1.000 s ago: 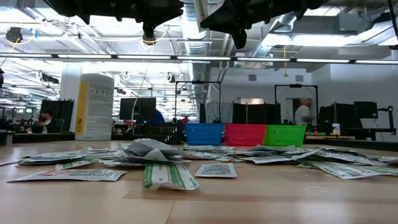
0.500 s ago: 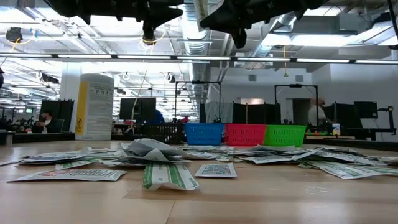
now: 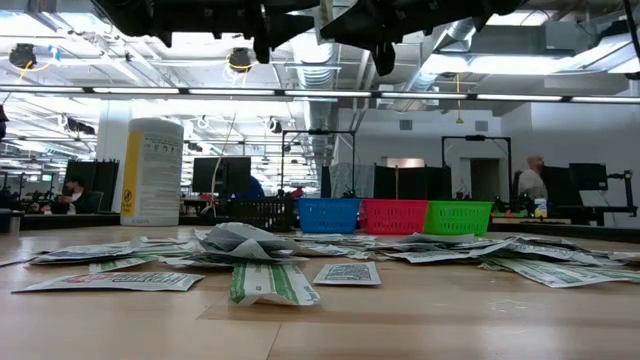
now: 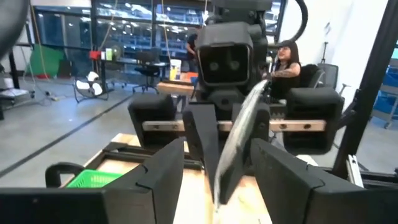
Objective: Pick & Place First Aid Supplies
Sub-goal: Put the green bandage pack in the black bin
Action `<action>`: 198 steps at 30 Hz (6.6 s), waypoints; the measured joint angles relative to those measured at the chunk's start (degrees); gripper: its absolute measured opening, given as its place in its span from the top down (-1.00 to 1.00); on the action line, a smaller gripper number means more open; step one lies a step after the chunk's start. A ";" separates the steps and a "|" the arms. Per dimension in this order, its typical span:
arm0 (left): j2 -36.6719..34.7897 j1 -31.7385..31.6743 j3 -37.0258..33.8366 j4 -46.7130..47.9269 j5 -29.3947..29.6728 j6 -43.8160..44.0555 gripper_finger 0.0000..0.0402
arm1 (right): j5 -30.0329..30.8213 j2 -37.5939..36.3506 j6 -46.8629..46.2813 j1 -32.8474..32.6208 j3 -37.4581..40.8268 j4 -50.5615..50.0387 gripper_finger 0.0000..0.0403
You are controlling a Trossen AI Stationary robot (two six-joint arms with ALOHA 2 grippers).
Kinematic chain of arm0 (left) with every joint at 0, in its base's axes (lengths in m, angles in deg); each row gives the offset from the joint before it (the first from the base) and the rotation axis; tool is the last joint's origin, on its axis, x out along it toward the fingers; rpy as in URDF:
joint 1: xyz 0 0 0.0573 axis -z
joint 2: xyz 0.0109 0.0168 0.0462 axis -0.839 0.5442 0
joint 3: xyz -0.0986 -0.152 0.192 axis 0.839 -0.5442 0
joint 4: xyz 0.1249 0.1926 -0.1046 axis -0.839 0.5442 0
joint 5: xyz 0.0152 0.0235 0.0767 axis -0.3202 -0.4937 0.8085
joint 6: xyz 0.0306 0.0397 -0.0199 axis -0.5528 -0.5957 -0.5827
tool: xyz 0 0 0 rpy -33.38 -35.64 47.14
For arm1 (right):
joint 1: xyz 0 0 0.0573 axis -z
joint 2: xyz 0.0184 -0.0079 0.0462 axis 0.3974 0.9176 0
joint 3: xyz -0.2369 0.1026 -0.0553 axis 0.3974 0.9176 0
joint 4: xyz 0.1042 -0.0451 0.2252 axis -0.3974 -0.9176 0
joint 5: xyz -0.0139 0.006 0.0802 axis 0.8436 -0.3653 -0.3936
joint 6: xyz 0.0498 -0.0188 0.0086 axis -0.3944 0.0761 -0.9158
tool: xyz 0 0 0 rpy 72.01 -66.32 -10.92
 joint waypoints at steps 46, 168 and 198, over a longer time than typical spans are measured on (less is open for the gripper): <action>-3.37 -6.48 -2.86 9.83 8.84 5.23 0.95 | 6.48 0.00 -6.99 0.86 0.00 -14.54 0.16; 14.71 8.37 -18.75 13.77 9.88 7.02 0.93 | 12.09 0.00 -4.44 -3.39 0.02 -22.24 0.37; 19.56 9.75 -18.87 13.80 13.40 2.29 0.02 | 12.16 0.00 -4.42 -3.34 0.00 -22.22 0.37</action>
